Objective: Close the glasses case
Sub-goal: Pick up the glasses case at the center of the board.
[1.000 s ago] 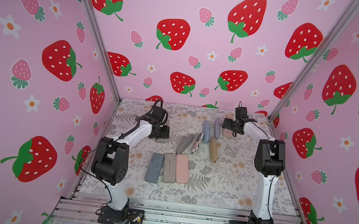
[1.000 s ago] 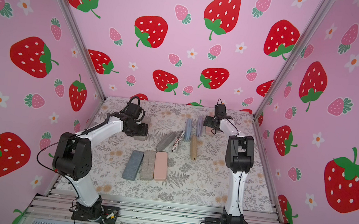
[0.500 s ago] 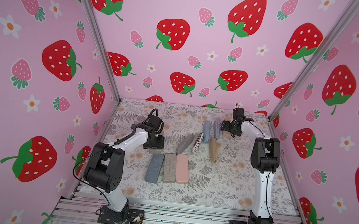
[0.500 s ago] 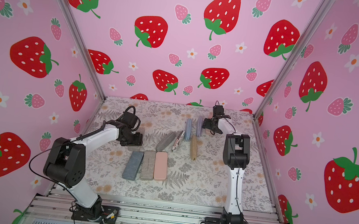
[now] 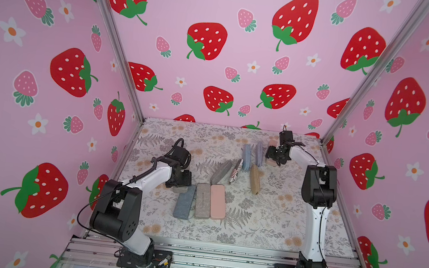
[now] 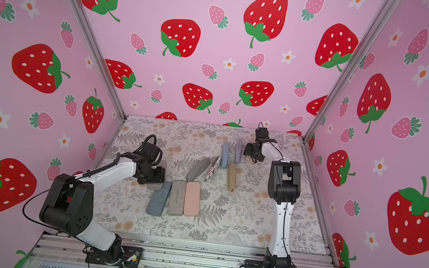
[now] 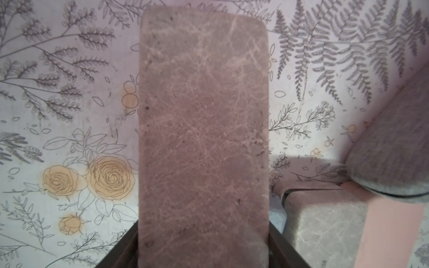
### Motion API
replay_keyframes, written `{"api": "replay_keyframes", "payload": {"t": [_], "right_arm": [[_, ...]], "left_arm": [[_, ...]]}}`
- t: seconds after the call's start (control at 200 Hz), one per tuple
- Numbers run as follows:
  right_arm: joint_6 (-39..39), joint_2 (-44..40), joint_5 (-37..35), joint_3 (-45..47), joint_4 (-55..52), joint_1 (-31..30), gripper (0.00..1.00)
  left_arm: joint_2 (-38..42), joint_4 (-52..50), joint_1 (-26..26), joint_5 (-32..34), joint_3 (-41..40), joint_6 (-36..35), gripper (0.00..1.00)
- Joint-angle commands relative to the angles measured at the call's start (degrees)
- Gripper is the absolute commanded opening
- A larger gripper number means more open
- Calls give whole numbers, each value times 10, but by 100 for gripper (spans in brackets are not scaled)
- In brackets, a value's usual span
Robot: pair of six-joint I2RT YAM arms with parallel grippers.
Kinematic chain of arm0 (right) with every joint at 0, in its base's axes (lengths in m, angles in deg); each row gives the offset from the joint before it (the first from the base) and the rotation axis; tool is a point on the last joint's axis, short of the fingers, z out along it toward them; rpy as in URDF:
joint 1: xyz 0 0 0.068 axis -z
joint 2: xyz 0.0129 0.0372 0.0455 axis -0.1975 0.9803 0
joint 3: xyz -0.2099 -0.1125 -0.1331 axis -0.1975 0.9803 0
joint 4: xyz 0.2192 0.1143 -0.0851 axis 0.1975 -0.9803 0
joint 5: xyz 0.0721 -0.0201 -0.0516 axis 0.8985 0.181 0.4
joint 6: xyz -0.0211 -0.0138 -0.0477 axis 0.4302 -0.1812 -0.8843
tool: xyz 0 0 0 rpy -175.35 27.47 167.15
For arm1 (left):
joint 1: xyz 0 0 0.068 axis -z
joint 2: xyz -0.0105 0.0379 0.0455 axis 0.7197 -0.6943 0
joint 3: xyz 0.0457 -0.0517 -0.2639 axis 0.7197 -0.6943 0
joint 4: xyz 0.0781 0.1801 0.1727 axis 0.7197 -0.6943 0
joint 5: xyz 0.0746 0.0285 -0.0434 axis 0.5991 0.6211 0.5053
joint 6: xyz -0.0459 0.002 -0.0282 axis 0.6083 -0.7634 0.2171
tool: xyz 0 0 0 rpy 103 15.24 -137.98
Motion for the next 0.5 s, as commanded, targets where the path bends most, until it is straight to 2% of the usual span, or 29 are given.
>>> {"api": "replay_keyframes", "payload": {"t": [0.0, 0.245, 0.395, 0.495], "right_arm": [[14, -69, 11, 60, -29, -8, 48], [29, -216, -4, 223, -34, -42, 48], [43, -282, -20, 279, -60, -82, 49], [59, -313, -34, 309, -81, -116, 49]], "left_arm": [[17, -6, -3, 15, -15, 12, 68], [80, -16, -3, 22, -59, 8, 68], [124, -48, -3, 48, -76, 7, 68], [137, -42, -3, 42, -96, 21, 68]]}}
